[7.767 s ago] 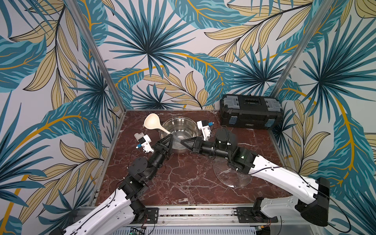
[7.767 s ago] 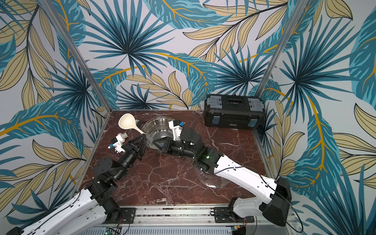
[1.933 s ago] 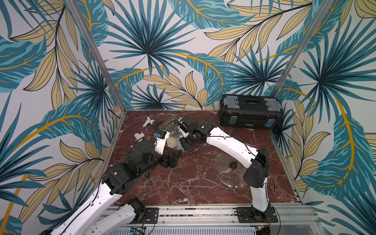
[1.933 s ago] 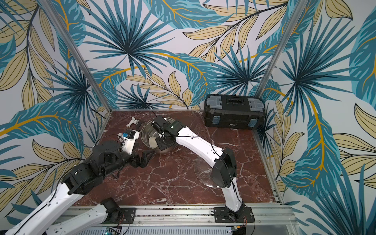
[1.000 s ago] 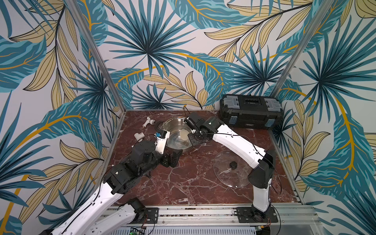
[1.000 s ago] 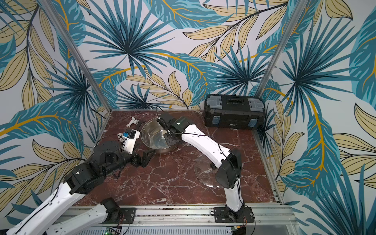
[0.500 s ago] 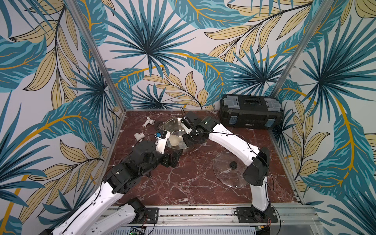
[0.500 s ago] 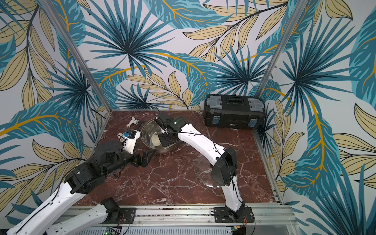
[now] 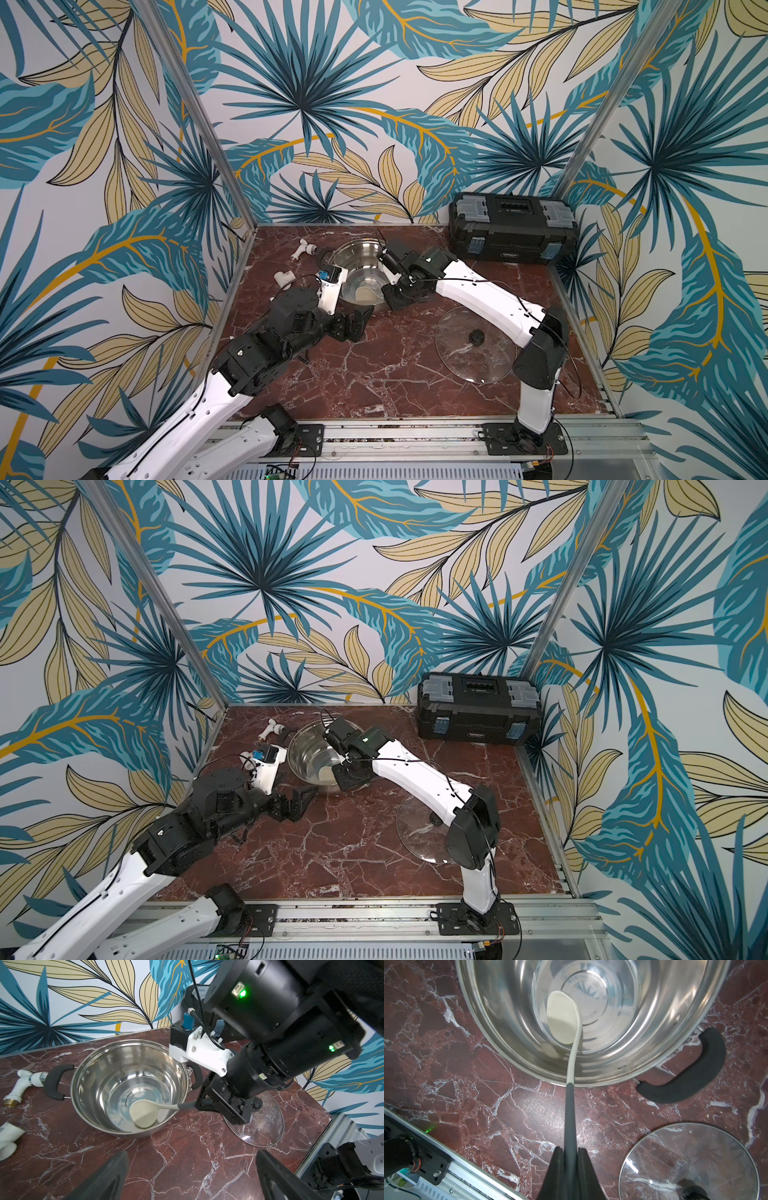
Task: Stir the soup with a spoon
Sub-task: Stir the soup in the pan with a stick.
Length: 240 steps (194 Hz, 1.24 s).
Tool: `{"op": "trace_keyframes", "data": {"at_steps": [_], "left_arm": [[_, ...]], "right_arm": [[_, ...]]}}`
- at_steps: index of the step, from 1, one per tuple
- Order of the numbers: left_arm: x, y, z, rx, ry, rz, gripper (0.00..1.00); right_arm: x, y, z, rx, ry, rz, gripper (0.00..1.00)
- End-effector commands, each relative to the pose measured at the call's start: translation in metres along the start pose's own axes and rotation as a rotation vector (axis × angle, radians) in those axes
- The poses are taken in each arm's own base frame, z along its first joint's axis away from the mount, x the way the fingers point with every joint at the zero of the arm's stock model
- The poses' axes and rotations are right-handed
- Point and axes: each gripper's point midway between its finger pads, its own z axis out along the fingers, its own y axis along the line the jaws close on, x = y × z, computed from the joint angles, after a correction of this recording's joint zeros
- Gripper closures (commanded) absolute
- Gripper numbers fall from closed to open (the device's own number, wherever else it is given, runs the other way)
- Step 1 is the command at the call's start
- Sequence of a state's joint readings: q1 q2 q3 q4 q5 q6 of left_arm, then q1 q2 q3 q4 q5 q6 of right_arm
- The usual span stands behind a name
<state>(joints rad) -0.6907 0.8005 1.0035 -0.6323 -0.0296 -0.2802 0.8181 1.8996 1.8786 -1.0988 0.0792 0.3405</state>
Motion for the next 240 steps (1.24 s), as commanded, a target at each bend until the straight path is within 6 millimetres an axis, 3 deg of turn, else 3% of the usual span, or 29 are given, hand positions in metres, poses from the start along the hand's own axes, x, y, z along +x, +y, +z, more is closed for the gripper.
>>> {"op": "trace_keyframes", "data": {"at_steps": [1, 33, 77, 140, 168, 201, 240], "left_arm": [[0.001, 0.000, 0.002, 0.007, -0.006, -0.009, 0.00], [0.001, 0.000, 0.002, 0.006, -0.008, -0.014, 0.00], [0.003, 0.001, 0.003, 0.001, -0.003, -0.016, 0.00], [0.010, 0.006, 0.005, -0.017, 0.010, -0.013, 0.00], [0.011, 0.007, 0.006, -0.020, 0.008, -0.016, 0.00], [0.011, 0.007, 0.006, -0.020, 0.008, -0.010, 0.00], [0.013, 0.006, 0.007, -0.015, 0.019, 0.008, 0.00]], "right_arm": [[0.016, -0.021, -0.008, 0.106, 0.030, -0.015, 1.00], [0.018, -0.042, -0.011, 0.224, 0.029, -0.021, 1.00], [-0.005, -0.049, -0.010, 0.286, -0.025, -0.017, 1.00], [-0.056, -0.024, -0.003, 0.208, -0.143, -0.012, 1.00], [-0.068, -0.005, 0.001, 0.112, -0.154, -0.011, 1.00], [-0.061, 0.012, 0.003, 0.010, -0.122, -0.012, 1.00], [-0.039, 0.016, -0.001, -0.046, -0.083, -0.015, 1.00]]}}
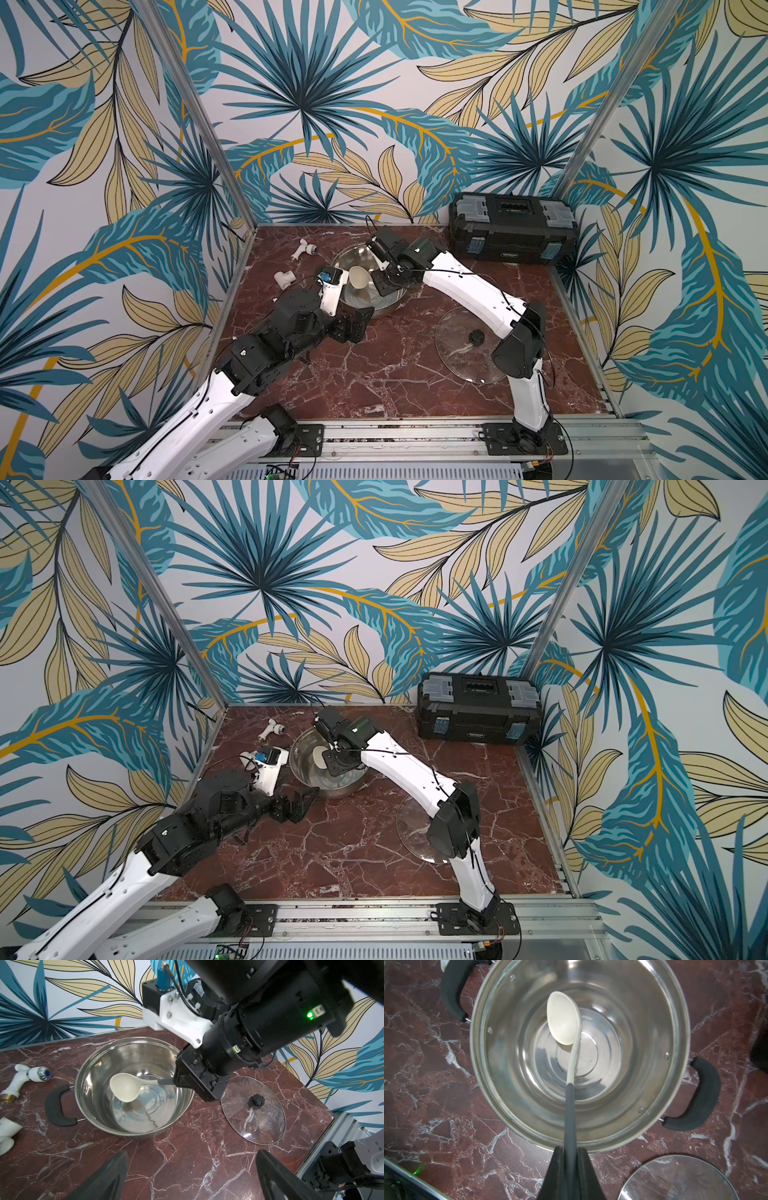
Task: Stir the soup with a spoon
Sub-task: Stir the soup in the pan with a stick.
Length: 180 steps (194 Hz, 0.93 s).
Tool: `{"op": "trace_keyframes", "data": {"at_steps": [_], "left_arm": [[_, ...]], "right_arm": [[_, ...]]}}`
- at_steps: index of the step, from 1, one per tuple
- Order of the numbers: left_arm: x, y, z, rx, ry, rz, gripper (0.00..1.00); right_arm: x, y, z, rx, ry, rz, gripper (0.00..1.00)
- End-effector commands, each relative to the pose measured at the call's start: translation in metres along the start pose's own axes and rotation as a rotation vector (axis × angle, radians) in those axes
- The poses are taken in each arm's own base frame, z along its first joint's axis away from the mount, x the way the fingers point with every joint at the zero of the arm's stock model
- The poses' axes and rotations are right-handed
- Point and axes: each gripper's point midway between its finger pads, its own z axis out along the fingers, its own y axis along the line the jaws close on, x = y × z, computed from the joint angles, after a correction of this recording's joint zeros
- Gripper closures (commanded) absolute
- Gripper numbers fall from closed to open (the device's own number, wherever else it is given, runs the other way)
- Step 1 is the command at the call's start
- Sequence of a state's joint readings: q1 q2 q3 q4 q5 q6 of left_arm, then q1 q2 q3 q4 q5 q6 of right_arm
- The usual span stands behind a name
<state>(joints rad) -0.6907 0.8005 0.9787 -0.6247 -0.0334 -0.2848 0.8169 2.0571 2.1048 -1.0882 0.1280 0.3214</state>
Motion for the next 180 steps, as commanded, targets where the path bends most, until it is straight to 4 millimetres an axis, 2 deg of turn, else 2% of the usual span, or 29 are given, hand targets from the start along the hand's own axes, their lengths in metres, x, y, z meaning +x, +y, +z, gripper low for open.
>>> {"op": "trace_keyframes", "data": {"at_steps": [1, 32, 76, 101, 133, 180], "left_arm": [[0.005, 0.003, 0.002, -0.008, 0.004, 0.011, 0.00], [0.001, 0.000, 0.001, 0.008, -0.009, 0.022, 0.00], [-0.006, -0.001, -0.002, 0.012, -0.050, 0.050, 0.00], [-0.010, -0.001, -0.004, 0.017, -0.087, 0.075, 0.00], [-0.016, -0.002, -0.006, 0.013, -0.099, 0.105, 0.00], [-0.021, -0.001, -0.005, -0.007, -0.088, 0.151, 0.00]], "right_arm": [[0.011, 0.006, -0.014, -0.068, 0.008, -0.002, 1.00], [0.032, -0.002, -0.020, -0.052, 0.038, -0.010, 1.00], [0.046, -0.038, -0.026, 0.121, 0.041, -0.023, 1.00], [0.040, -0.051, -0.028, 0.188, 0.015, -0.017, 1.00], [0.022, -0.056, -0.027, 0.238, -0.034, -0.005, 1.00], [-0.007, -0.043, -0.019, 0.210, -0.096, 0.000, 1.00]]}}
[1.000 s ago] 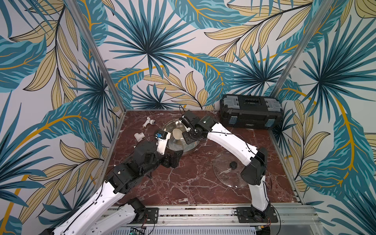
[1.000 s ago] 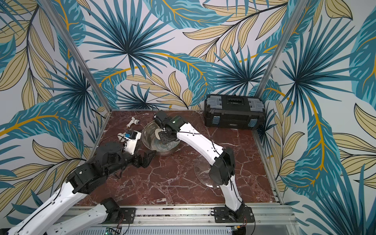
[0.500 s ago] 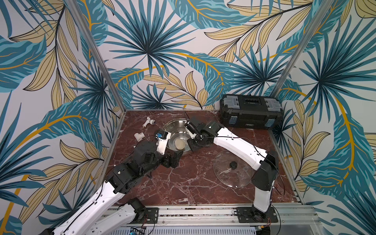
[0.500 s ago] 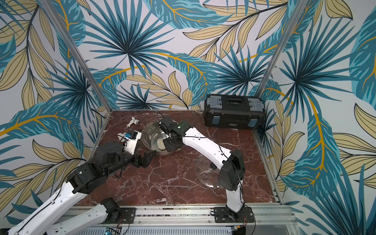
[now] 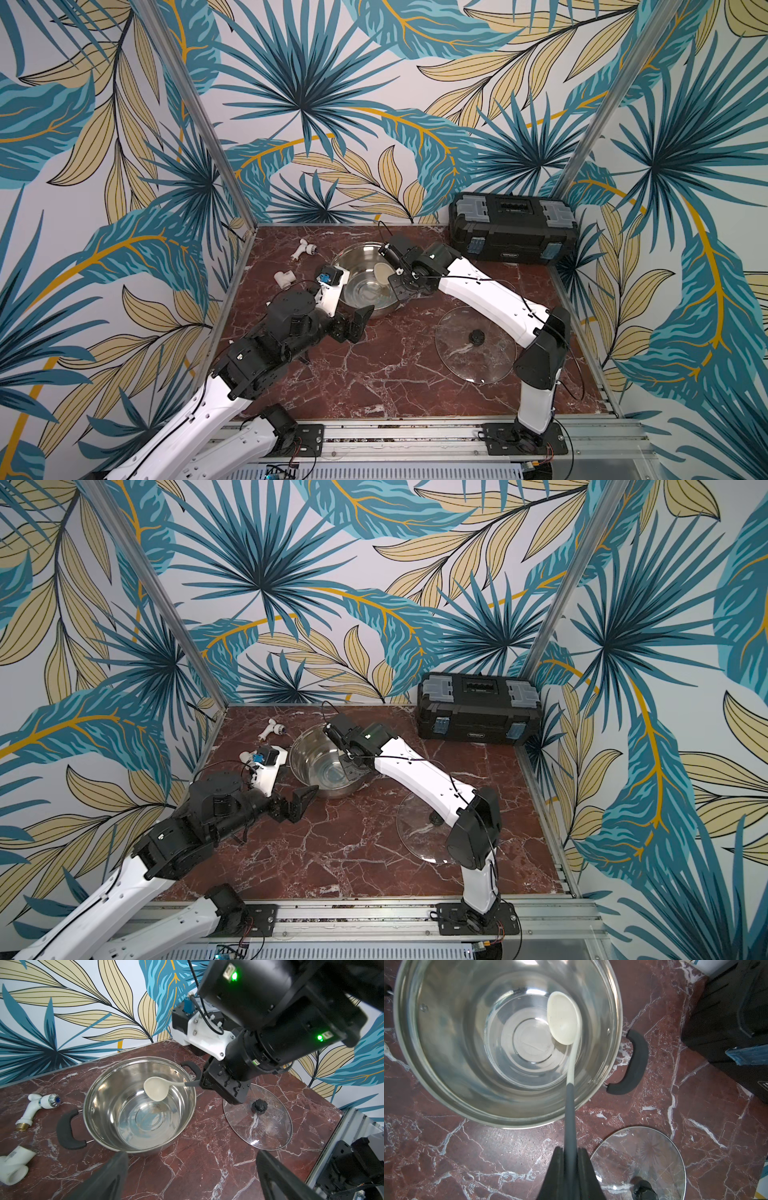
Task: Stir the soup with a spoon
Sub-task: Stir the soup in the pan with a stick.
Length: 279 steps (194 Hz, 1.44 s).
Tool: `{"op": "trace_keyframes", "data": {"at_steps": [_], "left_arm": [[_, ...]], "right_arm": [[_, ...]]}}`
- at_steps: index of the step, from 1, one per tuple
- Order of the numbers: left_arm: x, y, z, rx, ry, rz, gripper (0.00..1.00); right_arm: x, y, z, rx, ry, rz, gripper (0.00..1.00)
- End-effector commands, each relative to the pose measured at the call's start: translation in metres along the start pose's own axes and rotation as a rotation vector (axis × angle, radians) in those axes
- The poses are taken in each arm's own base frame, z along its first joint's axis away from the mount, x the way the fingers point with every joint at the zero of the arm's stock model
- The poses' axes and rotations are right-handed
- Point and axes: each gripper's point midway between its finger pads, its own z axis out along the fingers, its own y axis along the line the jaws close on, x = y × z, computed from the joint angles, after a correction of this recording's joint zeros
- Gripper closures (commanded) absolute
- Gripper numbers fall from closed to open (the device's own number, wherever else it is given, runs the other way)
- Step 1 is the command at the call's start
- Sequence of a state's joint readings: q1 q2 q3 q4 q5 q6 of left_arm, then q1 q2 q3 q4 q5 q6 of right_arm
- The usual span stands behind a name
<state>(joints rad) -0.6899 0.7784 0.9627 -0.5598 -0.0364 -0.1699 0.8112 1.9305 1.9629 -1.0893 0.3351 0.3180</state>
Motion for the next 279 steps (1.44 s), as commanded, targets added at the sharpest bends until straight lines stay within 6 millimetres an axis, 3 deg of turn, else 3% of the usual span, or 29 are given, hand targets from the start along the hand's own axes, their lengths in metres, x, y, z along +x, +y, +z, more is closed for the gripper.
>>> {"op": "trace_keyframes", "data": {"at_steps": [1, 62, 93, 130, 169, 217, 246, 279], "left_arm": [[-0.009, 0.003, -0.001, -0.018, -0.018, 0.040, 0.00], [-0.010, 0.005, 0.003, -0.034, -0.027, 0.010, 0.00], [-0.011, 0.005, 0.004, -0.033, -0.027, 0.024, 0.00], [-0.005, 0.004, 0.009, -0.030, 0.007, 0.040, 0.00], [-0.005, 0.002, 0.009, -0.015, 0.001, 0.030, 0.00], [-0.004, -0.001, 0.010, 0.003, -0.009, 0.025, 0.00], [-0.001, -0.001, 0.010, 0.007, -0.002, 0.020, 0.00], [0.001, -0.001, 0.006, 0.009, -0.008, 0.010, 0.00]], "right_arm": [[-0.019, 0.006, 0.007, 0.004, -0.047, 0.006, 1.00], [-0.034, 0.041, 0.010, -0.165, -0.052, 0.012, 1.00], [-0.027, 0.056, 0.008, -0.255, -0.024, 0.015, 1.00], [-0.010, 0.057, 0.001, -0.298, 0.006, 0.016, 1.00], [0.018, 0.047, -0.011, -0.298, 0.035, 0.006, 1.00], [0.045, 0.011, -0.017, -0.155, 0.059, -0.028, 1.00], [0.041, -0.012, -0.014, -0.022, 0.045, -0.038, 1.00], [0.021, -0.020, -0.008, 0.062, 0.023, -0.039, 1.00]]}}
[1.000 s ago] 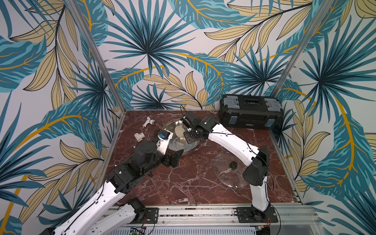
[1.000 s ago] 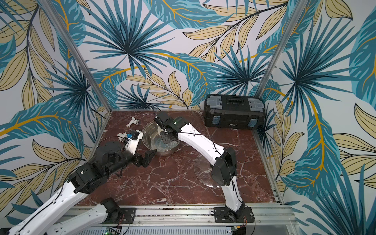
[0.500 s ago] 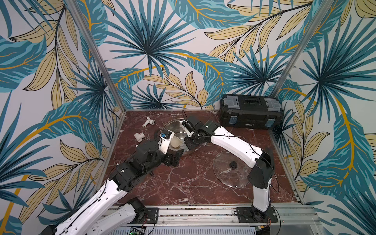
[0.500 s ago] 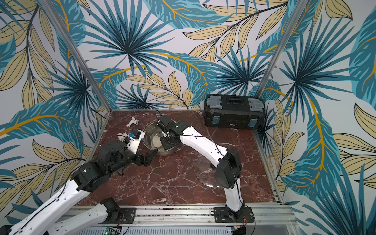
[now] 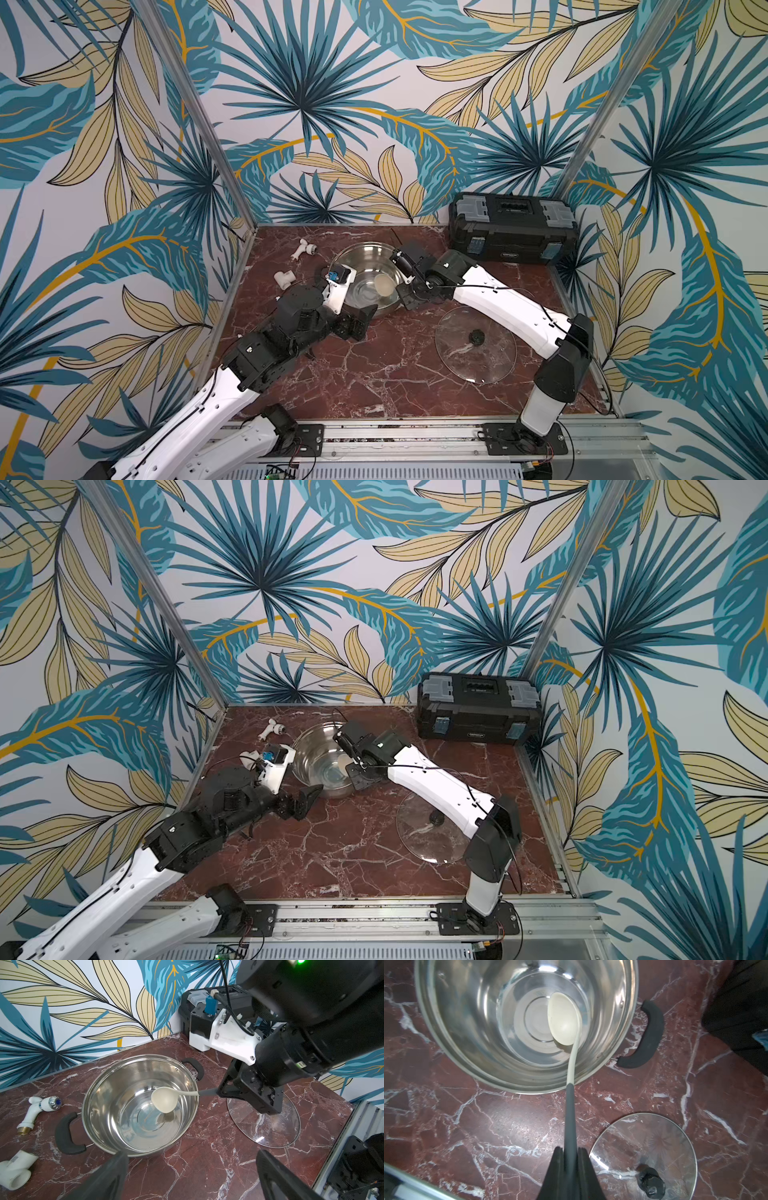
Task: Stir the soup with a spoon
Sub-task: Stir the soup in the pan with a stick.
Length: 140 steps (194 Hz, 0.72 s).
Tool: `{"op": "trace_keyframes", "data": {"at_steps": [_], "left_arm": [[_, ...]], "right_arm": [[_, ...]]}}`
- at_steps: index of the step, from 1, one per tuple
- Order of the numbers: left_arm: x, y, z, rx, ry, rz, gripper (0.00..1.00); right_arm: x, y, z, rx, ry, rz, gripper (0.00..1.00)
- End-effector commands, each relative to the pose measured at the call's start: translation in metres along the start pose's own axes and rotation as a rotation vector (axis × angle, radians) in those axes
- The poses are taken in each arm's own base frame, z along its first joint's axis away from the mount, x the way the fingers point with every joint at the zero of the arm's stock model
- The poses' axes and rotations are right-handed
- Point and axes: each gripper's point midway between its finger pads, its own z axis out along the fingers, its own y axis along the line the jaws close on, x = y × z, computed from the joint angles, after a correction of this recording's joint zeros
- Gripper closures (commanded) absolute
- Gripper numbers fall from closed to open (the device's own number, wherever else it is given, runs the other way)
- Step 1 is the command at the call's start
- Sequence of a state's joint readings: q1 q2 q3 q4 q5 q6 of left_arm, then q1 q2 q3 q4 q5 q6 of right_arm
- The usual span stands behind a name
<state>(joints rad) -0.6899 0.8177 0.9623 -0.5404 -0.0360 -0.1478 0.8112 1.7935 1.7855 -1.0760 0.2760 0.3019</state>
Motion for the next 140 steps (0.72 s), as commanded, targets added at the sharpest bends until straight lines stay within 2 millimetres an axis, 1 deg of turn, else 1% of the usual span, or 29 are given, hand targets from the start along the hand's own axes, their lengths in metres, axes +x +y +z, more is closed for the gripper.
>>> {"op": "trace_keyframes", "data": {"at_steps": [1, 15, 50, 63, 80, 88, 107, 122, 140], "left_arm": [[-0.001, -0.001, -0.005, 0.013, -0.028, -0.014, 0.00], [0.000, 0.000, -0.007, 0.008, -0.032, -0.018, 0.00], [0.006, 0.002, -0.010, 0.004, -0.027, -0.022, 0.00], [0.008, 0.002, -0.011, 0.002, -0.028, -0.020, 0.00], [0.009, 0.004, -0.012, -0.003, -0.031, -0.017, 0.00], [0.009, 0.004, -0.012, -0.003, -0.034, -0.018, 0.00], [0.010, 0.004, -0.012, -0.004, -0.031, -0.016, 0.00], [0.011, 0.004, -0.011, -0.002, -0.030, -0.017, 0.00], [0.011, 0.003, -0.010, 0.001, -0.033, -0.017, 0.00]], "right_arm": [[-0.015, -0.015, 0.005, 0.115, -0.018, -0.013, 1.00], [-0.026, -0.014, 0.007, 0.130, -0.030, -0.010, 1.00], [-0.051, 0.001, 0.013, 0.085, -0.072, 0.001, 1.00], [-0.059, 0.011, 0.014, 0.036, -0.086, 0.009, 1.00], [-0.066, 0.029, 0.014, -0.060, -0.104, 0.013, 1.00], [-0.067, 0.037, 0.014, -0.102, -0.106, 0.016, 1.00], [-0.068, 0.048, 0.014, -0.164, -0.104, 0.022, 1.00], [-0.066, 0.055, 0.014, -0.206, -0.094, 0.019, 1.00], [-0.059, 0.061, 0.014, -0.237, -0.077, 0.014, 1.00]]}}
